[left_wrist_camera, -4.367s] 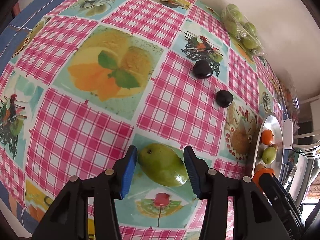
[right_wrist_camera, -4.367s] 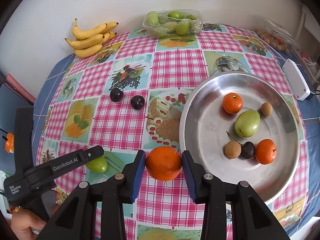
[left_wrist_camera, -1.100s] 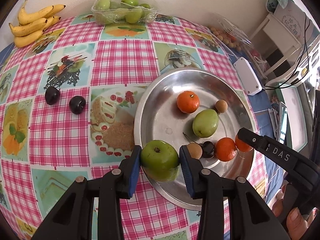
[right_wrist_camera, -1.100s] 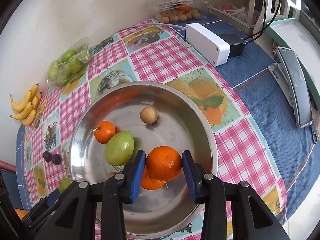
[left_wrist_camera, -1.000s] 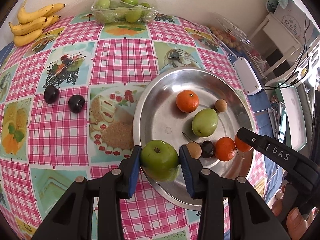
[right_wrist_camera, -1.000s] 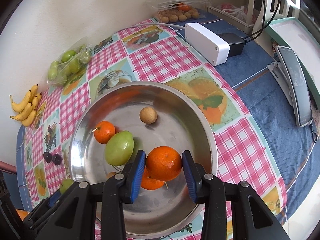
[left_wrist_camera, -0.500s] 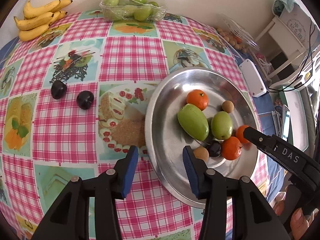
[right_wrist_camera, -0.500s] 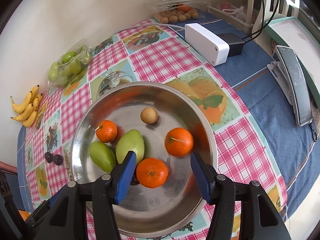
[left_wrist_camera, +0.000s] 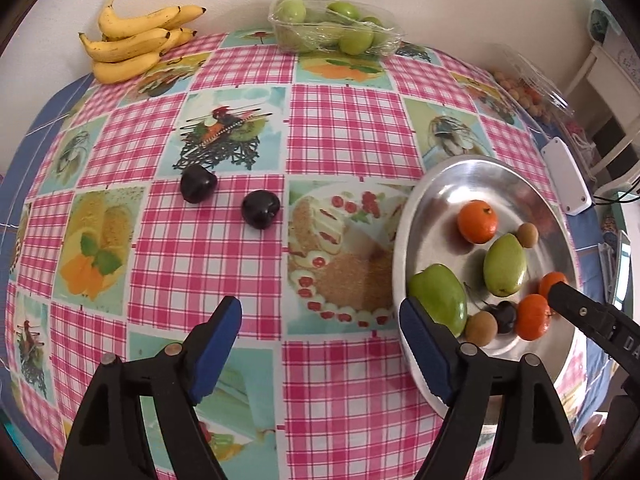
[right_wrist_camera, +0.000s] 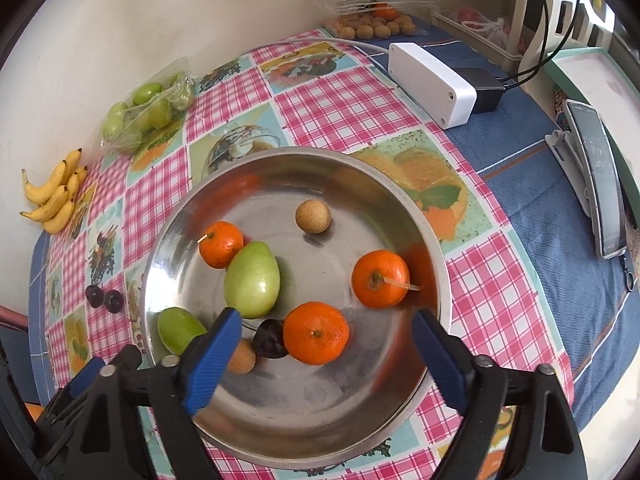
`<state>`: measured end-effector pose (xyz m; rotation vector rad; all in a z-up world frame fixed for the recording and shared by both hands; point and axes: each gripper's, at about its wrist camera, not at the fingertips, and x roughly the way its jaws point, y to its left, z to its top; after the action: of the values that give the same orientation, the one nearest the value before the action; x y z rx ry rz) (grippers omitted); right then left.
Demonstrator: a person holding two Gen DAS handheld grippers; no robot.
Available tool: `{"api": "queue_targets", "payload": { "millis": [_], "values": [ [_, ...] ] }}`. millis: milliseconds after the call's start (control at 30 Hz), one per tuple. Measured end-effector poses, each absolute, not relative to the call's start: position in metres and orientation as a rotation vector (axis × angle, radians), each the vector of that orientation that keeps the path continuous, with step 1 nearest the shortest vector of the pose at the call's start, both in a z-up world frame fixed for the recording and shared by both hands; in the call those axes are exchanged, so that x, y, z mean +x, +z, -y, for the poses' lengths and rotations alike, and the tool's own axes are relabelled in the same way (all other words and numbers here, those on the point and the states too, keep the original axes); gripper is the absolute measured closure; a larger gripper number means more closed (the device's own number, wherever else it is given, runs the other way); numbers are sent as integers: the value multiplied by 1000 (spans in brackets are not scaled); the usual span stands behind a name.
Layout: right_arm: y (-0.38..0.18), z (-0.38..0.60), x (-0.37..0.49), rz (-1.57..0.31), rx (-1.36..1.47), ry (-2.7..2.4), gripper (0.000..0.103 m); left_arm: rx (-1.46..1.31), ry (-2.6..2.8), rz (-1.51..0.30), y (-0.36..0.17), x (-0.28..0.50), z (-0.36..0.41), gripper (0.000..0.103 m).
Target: Organize fruits
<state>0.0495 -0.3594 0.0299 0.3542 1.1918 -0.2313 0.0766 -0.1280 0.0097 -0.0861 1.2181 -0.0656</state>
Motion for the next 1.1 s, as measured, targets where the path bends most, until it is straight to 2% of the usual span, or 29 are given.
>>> {"api": "queue_targets", "payload": {
  "millis": [67, 133, 300, 467, 1100],
  "values": [
    [30, 359, 50, -1193, 351, -227, 10, -74, -50, -1212, 8, 78, 127, 19],
    [29, 358, 49, -1198, 345, -227, 8, -66, -35, -1210, 7, 78, 126, 12],
    [28, 358, 50, -1204, 341, -220, 1, -50, 3, -1198, 4, 79, 122, 11],
    [27, 355, 51, -1205, 324, -210, 0, -40, 16, -1194, 1, 80, 118, 6],
    [28, 342, 53, -1187, 260, -188, 0, 34, 110, -1126, 13, 81, 112, 5]
  ]
}}
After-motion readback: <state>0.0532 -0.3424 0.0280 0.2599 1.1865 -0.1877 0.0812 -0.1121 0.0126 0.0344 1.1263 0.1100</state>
